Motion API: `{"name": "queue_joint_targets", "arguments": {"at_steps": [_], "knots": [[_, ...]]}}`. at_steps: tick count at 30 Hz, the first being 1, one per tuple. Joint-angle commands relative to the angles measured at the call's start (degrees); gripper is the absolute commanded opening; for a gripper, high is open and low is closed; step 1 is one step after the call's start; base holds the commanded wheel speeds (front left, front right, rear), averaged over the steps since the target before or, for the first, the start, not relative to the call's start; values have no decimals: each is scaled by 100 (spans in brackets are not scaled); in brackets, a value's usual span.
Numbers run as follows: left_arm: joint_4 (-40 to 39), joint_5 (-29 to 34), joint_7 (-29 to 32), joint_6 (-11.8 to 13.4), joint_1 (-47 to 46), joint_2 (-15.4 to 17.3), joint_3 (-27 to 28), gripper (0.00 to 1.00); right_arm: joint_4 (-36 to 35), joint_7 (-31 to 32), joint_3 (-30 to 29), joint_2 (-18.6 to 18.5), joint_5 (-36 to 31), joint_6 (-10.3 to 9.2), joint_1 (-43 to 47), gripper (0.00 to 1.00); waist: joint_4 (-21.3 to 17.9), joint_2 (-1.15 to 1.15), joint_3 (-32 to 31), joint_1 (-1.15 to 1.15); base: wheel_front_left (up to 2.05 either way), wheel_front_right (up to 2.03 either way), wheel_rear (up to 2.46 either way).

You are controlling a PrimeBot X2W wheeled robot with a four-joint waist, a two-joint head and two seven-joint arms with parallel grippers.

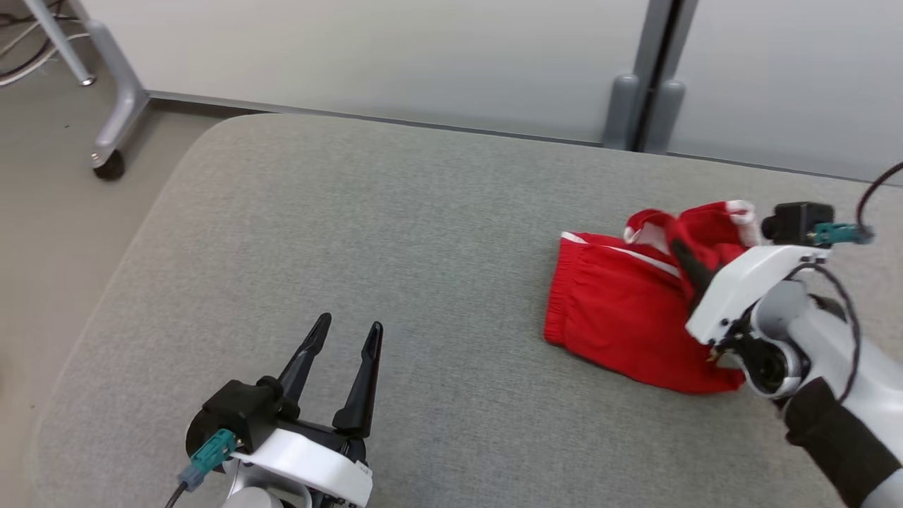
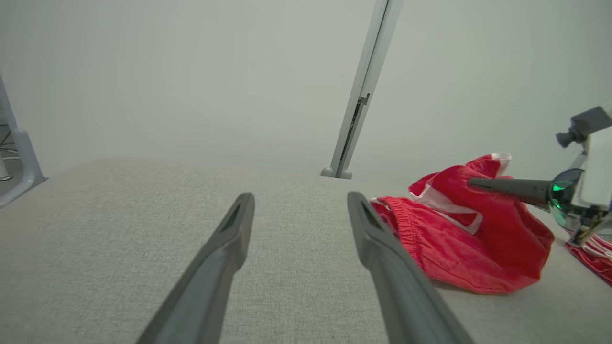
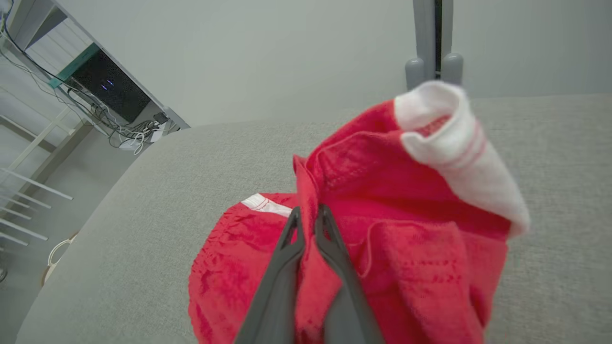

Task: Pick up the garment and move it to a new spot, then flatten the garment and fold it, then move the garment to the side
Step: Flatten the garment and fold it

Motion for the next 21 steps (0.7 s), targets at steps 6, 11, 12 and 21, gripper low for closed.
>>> {"name": "queue_joint_targets", "arguments": {"at_steps": [6,11,12,21], "knots": [[98,-9,-12,-33,-43,-16,-34,100,326,-110,225,303,-19,3,-244,0,352,0,-5,0,0,0,0],[154,-18,-15,-31,-63,-38,-44,100,643,-80,411,595,-25,3,-405,0,446,0,0,0,0,0,0],[169,-18,-16,-31,-69,-43,-46,100,702,-46,464,634,-25,3,-425,0,452,0,-1,0,0,0,0],[288,-38,-19,7,-99,-63,4,100,1131,3,856,1063,-11,3,-510,100,325,0,-47,0,0,0,0]]}}
